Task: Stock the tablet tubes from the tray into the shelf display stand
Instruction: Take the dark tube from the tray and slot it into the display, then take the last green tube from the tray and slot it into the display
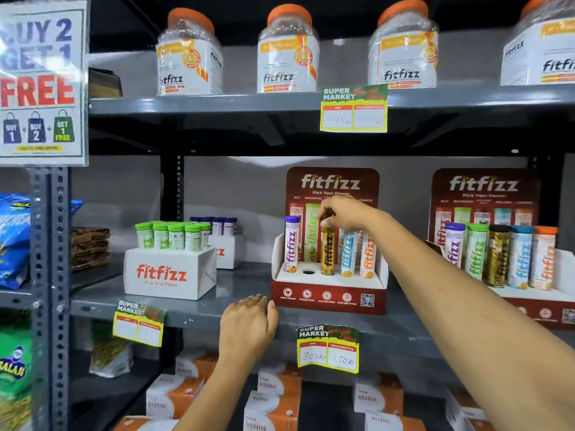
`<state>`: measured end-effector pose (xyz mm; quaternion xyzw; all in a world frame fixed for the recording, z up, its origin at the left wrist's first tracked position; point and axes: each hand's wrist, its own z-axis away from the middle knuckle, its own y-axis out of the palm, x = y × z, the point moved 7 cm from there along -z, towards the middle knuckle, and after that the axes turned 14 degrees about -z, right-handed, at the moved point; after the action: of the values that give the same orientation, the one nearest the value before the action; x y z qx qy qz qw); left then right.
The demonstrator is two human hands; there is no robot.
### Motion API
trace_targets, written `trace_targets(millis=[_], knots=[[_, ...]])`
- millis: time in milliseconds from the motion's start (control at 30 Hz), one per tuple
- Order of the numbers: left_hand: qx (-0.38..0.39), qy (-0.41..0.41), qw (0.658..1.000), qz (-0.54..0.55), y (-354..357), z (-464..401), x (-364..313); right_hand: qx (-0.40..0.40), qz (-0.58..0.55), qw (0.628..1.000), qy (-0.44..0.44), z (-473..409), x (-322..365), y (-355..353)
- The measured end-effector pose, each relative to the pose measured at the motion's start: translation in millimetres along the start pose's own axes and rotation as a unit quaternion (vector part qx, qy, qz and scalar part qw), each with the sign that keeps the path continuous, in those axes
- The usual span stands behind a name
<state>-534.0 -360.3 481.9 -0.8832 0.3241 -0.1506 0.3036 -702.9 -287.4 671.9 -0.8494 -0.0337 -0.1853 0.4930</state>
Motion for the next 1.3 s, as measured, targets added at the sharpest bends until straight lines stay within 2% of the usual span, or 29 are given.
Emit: trace_targets(millis=[167, 267, 333, 467, 533, 667, 833, 967, 1100, 1200, 1300], knots=[[0.014, 0.013, 1.0, 0.001, -1, -1, 1, -0.005, 0.006, 1.0, -0.004, 2, 4, 3], [0.04, 0.041, 0.998, 0.013, 0, -1, 6, -0.083, 0.012, 0.994, -0.069, 15, 30, 13], [0.047, 0.031, 0.998, -0.02, -5, 6, 19, -0.126, -0.009, 0.985, -0.121, 29, 53, 30], [-0.029, -0.034, 0.997, -0.07, -45, 52, 55, -0.152, -0.092, 0.963, -0.203, 67, 95, 91], [-0.031, -0.049, 0.995, -0.084, -61, 94, 73, -0.134, -0.128, 0.954, -0.235, 92, 115, 134], [0.015, -0.079, 0.99, -0.112, -78, 200, 108, -0.043, -0.21, 0.94, -0.267, 152, 149, 231], [0.089, -0.18, 0.969, -0.144, -119, 367, 145, 0.132, -0.283, 0.907, -0.283, 253, 196, 366], [0.153, -0.263, 0.931, -0.202, -160, 500, 156, 0.281, -0.282, 0.87, -0.289, 348, 230, 463], [0.243, -0.353, 0.872, -0.238, -176, 619, 148, 0.439, -0.261, 0.816, -0.272, 456, 259, 546], [0.282, -0.386, 0.843, -0.245, -172, 664, 142, 0.513, -0.22, 0.789, -0.259, 515, 262, 584], [0.307, -0.429, 0.814, -0.244, -174, 707, 142, 0.586, -0.177, 0.744, -0.266, 573, 263, 620]])
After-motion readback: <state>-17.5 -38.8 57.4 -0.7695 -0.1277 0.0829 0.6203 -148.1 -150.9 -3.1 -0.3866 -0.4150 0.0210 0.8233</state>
